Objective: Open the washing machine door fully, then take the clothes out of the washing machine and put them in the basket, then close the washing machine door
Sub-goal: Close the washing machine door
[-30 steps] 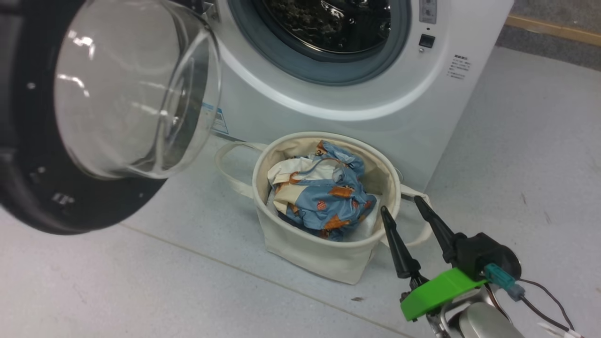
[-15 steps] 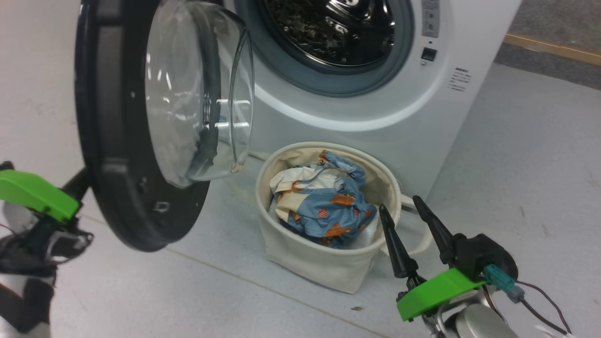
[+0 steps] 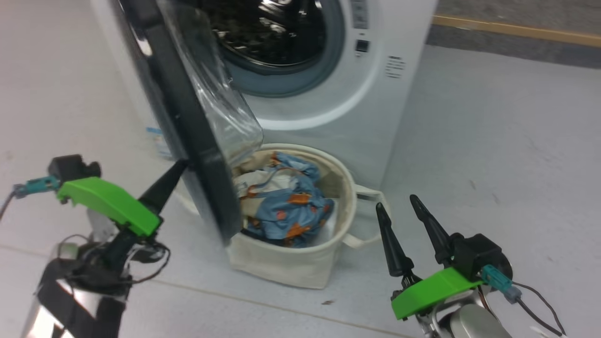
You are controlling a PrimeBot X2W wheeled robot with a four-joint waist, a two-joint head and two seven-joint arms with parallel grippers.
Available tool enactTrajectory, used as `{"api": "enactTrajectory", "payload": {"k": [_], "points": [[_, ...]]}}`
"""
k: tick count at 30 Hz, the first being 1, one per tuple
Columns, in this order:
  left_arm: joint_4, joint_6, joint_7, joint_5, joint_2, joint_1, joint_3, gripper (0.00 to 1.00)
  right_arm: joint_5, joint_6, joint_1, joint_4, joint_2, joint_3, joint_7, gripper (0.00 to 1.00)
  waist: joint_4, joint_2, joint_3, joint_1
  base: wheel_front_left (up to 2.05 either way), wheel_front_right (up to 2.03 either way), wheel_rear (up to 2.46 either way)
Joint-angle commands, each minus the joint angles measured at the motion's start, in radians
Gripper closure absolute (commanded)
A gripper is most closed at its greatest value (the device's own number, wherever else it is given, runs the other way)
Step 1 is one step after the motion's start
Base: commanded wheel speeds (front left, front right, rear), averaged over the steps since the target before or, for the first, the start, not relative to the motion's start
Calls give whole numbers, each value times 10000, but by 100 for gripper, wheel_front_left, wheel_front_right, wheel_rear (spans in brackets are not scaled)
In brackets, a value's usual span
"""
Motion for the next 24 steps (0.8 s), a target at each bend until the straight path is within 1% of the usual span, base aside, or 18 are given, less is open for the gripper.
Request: {"api": "enactTrajectory", "payload": {"k": [1, 5, 8, 9, 10, 11, 12, 13, 14, 15, 16, 24], "points": [[-546, -9, -222, 160, 108, -288, 212, 100, -72, 73, -172, -366, 163, 131, -49, 0, -612, -1, 63, 0, 0, 0, 0], [-620, -15, -495, 358, 100, -236, 183, 100, -95, 73, -196, -362, 213, 69, -49, 0, -1076, -1, 118, 0, 0, 0, 0], [-652, -12, -684, 517, 203, -192, 233, 100, -97, 73, -176, -356, 232, 44, -49, 0, -1221, -1, 119, 0, 0, 0, 0], [-678, -11, -785, 610, 264, -160, 255, 98, -100, 73, -161, -356, 241, 33, -49, 0, -1265, -1, 119, 0, 0, 0, 0], [-710, -12, -896, 694, 325, -112, 291, 92, -99, 73, -146, -358, 250, 34, -49, 0, -1305, -1, 112, 0, 0, 0, 0], [-751, -16, -998, 762, 381, -51, 326, 76, -97, 73, -130, -361, 260, 36, -49, 0, -1331, -1, 108, 0, 0, 0, 0], [-806, -22, -1104, 825, 440, 25, 366, 51, -96, 73, -119, -363, 269, 40, -49, 0, -1351, -1, 104, 0, 0, 0, 0], [-870, -28, -1203, 866, 486, 114, 410, 22, -98, 73, -112, -364, 278, 44, -49, 0, -1361, -1, 102, 0, 0, 0, 0], [-939, -35, -1277, 893, 528, 219, 447, 7, -98, 73, -104, -366, 286, 49, -49, 0, -1365, -1, 97, 0, 0, 0, 0], [-1013, -43, -1347, 915, 572, 334, 483, 5, -100, 73, -97, -364, 293, 54, -49, 0, -1361, -1, 88, 0, 0, 0, 0], [-1093, -50, -1418, 940, 618, 450, 521, 0, -103, 73, -88, -364, 299, 57, -49, 0, -1353, -1, 86, 0, 0, 0, 0], [-1901, -105, -2352, 1568, 960, 1407, 668, 0, -91, 73, -36, -409, 325, 67, -49, 0, -1141, -1, 65, 0, 0, 0, 0]]}}
